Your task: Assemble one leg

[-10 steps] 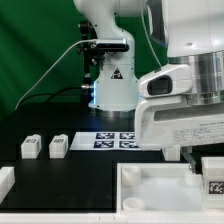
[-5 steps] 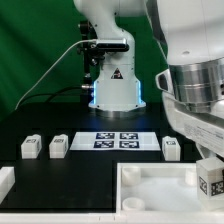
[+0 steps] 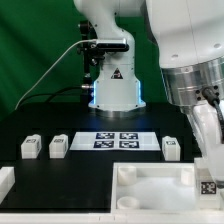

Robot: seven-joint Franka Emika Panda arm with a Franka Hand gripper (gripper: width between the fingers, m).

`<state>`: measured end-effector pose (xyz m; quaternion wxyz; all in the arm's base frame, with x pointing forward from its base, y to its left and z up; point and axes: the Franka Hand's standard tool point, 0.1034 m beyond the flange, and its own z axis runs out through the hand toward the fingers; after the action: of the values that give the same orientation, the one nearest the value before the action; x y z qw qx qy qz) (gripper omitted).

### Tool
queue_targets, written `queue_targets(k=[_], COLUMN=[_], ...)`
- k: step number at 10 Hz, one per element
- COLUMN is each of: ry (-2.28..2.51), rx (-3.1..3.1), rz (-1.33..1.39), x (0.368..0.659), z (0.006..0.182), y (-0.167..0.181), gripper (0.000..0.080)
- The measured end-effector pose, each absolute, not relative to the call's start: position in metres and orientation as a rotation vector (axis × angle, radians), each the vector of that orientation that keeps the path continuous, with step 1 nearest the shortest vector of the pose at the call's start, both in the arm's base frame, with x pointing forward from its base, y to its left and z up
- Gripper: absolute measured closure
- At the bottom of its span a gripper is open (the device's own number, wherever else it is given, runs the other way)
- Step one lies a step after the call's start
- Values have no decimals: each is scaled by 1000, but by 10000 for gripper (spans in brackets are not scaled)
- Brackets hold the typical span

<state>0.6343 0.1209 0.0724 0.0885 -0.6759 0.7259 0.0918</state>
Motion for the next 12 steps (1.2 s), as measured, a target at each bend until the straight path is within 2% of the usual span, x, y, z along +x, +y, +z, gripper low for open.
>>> queue_targets(k=[1,2,3,4,7,9,11,12], ry=[2144,2077,1915,1672,1234,781,404,450], rx=[-2028,-2091,-2231,-2412,-2661,-2859,-2994,-2980], rz=[271,261,224,202,145,101,49,57], x=[634,634,629,622,621,622,631,630], z=[72,72,68,68,68,66,73,71], y=[121,121,126,129,126,115,116,117], gripper=[323,204,204,161,152,151,151,248])
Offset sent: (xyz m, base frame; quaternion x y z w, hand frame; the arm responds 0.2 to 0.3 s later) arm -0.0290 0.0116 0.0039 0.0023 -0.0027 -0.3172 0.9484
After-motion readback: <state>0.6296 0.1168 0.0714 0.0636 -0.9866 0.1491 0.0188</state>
